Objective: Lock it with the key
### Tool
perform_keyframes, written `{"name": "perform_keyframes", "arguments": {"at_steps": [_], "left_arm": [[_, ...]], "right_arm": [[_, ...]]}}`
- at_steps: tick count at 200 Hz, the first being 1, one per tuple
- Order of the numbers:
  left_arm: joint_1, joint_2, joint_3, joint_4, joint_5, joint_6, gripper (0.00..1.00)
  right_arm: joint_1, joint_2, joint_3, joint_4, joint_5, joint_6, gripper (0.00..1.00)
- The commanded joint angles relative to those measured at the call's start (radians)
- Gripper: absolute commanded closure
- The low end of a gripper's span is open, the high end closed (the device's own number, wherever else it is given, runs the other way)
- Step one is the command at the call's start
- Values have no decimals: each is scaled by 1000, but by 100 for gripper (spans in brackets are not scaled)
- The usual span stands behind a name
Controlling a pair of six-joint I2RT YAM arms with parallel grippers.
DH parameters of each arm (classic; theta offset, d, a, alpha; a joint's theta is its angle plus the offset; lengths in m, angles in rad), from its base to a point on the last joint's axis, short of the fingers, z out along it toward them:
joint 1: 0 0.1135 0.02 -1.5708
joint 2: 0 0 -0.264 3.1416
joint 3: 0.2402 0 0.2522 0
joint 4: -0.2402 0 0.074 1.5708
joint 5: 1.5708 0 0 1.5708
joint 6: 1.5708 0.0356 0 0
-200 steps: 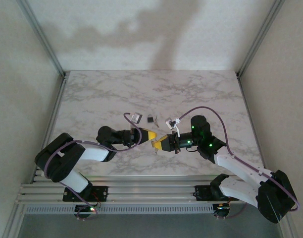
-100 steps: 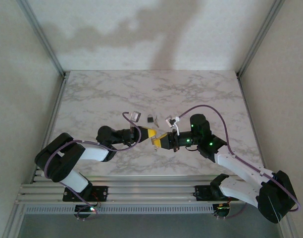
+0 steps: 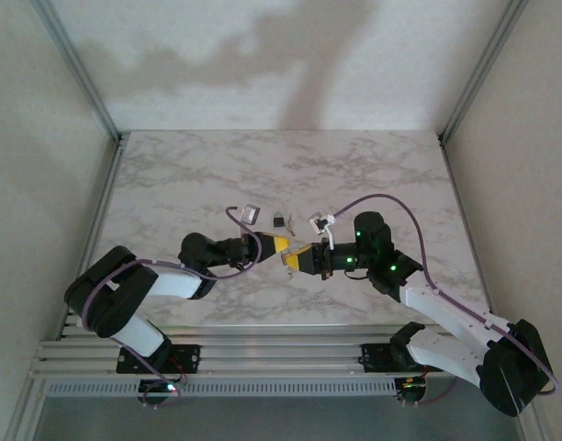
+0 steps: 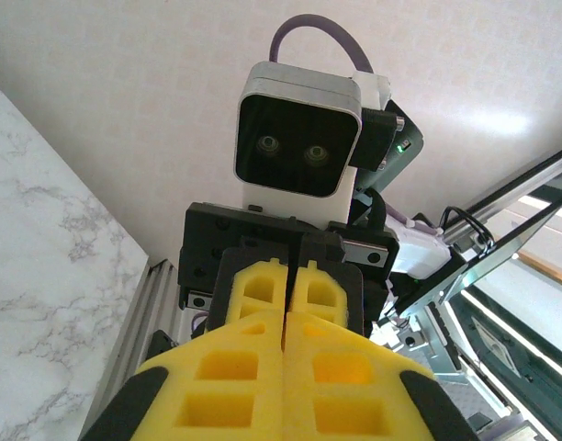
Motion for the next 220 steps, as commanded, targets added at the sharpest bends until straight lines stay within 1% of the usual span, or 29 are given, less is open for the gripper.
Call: {"name": "perform_keyframes", "arguments": {"at_steps": [1, 18, 36, 87, 127, 151, 173, 198, 220], "left_arm": [[-10, -9, 4, 190, 46, 17, 100], [-13, -6, 6, 186, 47, 20, 100], [-15, -5, 7, 186, 48, 22, 100], [-26, -4, 12, 177, 55, 31, 100], [-35, -12, 15, 154, 62, 51, 100], [-45, -30, 16, 90, 56, 98, 100], [-49, -68, 16, -9, 39, 174, 100], [-58, -114, 16, -128, 15, 256, 100], [-62, -127, 16, -162, 7, 277, 100]], "right_arm": [[-31, -27, 36, 94, 59, 9, 100], [-32, -23, 36, 116, 55, 25, 100], [-47, -16, 21, 184, 36, 63, 100], [-63, 16, 78, 180, 43, 72, 100], [-84, 45, 138, 127, 41, 52, 100], [-97, 59, 168, 98, 49, 60, 100], [-109, 53, 165, 114, 57, 87, 100], [-123, 44, 166, 84, 87, 93, 100], [-126, 60, 158, 110, 53, 112, 100]]}}
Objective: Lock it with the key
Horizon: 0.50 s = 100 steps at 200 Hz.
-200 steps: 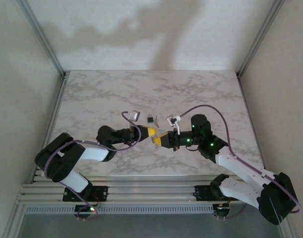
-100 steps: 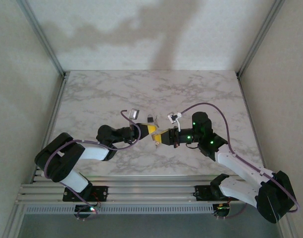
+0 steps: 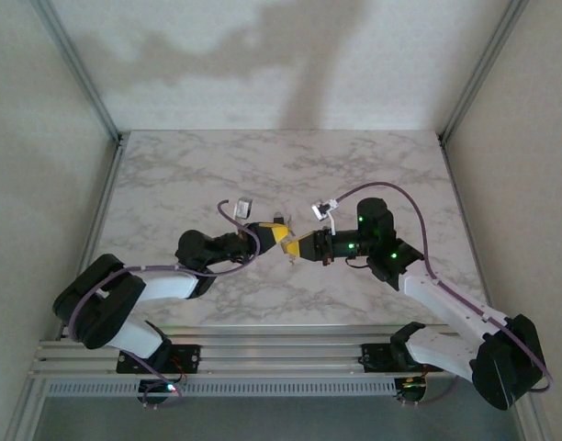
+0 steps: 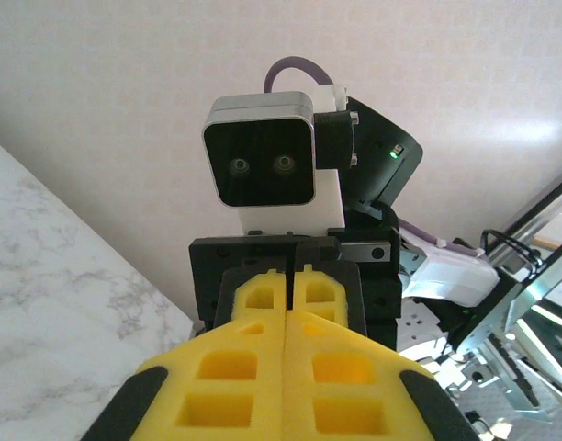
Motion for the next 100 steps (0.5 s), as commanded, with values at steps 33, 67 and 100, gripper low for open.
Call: {"name": "perform_keyframes", "arguments": {"at_steps": [33, 67, 100], "left_arm": [[-50, -26, -2, -34, 142, 62, 100], [-49, -28, 9, -49, 149, 61, 100], [-47, -39, 22, -99, 149, 79, 87]], "right_arm": [[-61, 8, 40, 162, 56, 43, 100], [-61, -5, 16, 138, 35, 15, 100], [-60, -8, 1, 118, 29, -5, 100]]}}
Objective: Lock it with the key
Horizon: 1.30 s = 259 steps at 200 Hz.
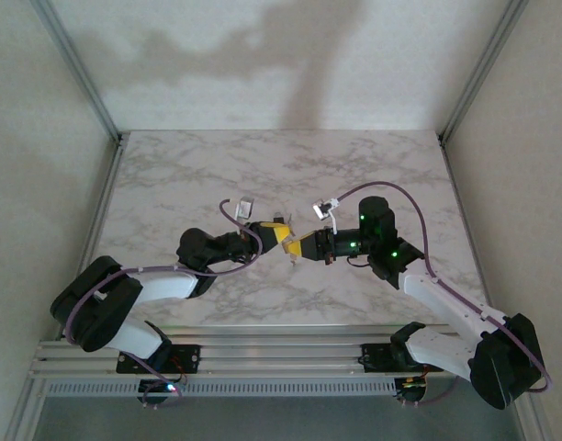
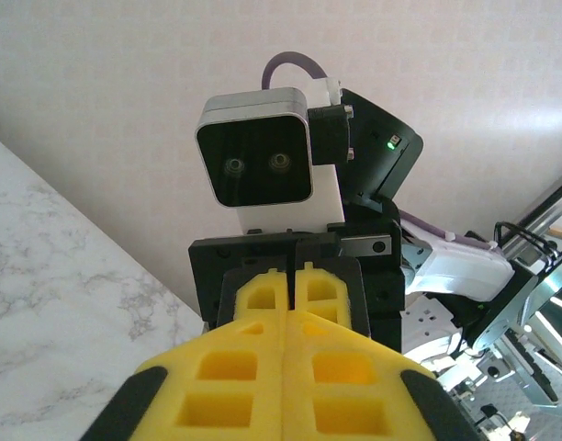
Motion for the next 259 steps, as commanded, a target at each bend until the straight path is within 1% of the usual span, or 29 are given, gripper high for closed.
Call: {"name": "perform_keyframes", "arguments": {"at_steps": [1, 16, 48, 57, 65, 82, 100, 116, 129, 149, 170, 186, 210, 235, 259], "left_arm": [[-41, -29, 6, -54, 148, 37, 86], [-39, -42, 9, -87, 144, 53, 80], [-25, -89, 12, -184, 123, 103, 76], [-19, -104, 10, -203, 114, 111, 74], [-13, -116, 10, -226, 102, 121, 69], [-2, -138, 10, -278, 74, 144, 67], [9, -151, 19, -340, 51, 168, 58], [29, -163, 28, -402, 21, 188, 54], [48, -174, 27, -428, -2, 194, 46], [73, -184, 29, -454, -18, 187, 45], [82, -208, 47, -491, -33, 144, 43], [79, -258, 96, -673, -89, 175, 36], [59, -310, 161, -946, -175, 210, 34], [64, -300, 264, -1221, -196, 220, 33], [66, -238, 394, -1459, -150, 270, 33]], "right_arm": [[-39, -17, 4, 103, 82, -12, 100], [-39, -16, -4, 94, 75, -23, 100], [-40, -25, -19, 53, 56, -51, 100], [-39, -29, -29, 54, 50, -52, 100], [-40, -37, -38, 49, 49, -55, 100], [-40, -49, -51, 37, 51, -61, 100], [-40, -62, -58, 21, 47, -68, 100], [-40, -75, -66, 15, 43, -71, 100], [-40, -81, -67, 2, 37, -79, 100], [-38, -77, -70, -12, 30, -86, 100], [-39, -73, -69, -30, 37, -97, 100], [-37, -69, -69, -34, 38, -103, 100], [-34, -58, -75, -28, 39, -109, 100], [-27, -36, -72, -30, 32, -110, 100], [-15, -21, -65, -38, 24, -114, 100]]}}
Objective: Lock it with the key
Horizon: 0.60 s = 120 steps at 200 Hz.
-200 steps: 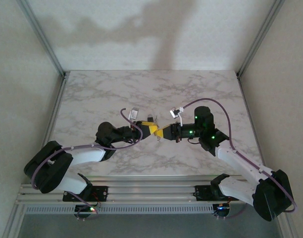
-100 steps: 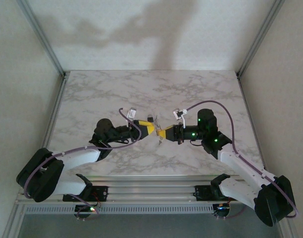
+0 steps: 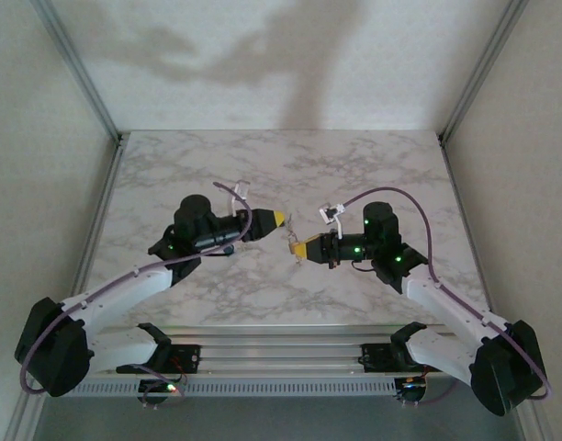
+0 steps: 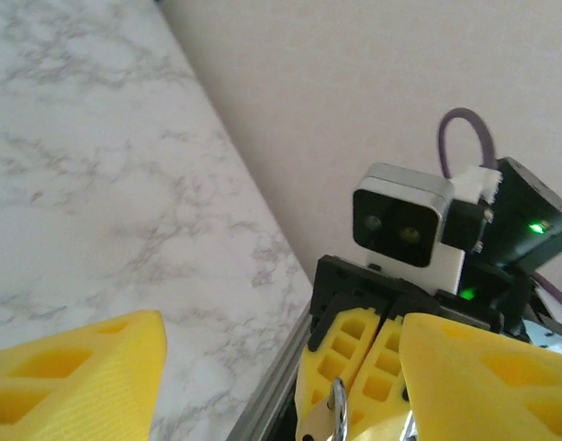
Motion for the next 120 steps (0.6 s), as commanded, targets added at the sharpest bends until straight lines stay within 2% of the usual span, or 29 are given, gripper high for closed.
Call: {"name": "perform_keyframes", "arguments": {"at_steps": [1, 20, 35, 56, 120], "left_arm": [[1, 51, 119, -342, 5, 72, 33], [11, 109, 227, -555, 30, 186, 34], [19, 134, 256, -633, 63, 249, 35], [19, 140, 246, -624, 106, 265, 43], [19, 106, 241, -581, 198, 256, 37]], "right_arm": [[16, 12, -4, -2, -12, -25, 100], [25, 4, -5, -6, -11, -30, 100], [31, -3, -9, -6, -9, -34, 100], [40, -1, -6, -19, -6, -44, 100], [73, 32, 14, -60, 9, -76, 100]]}}
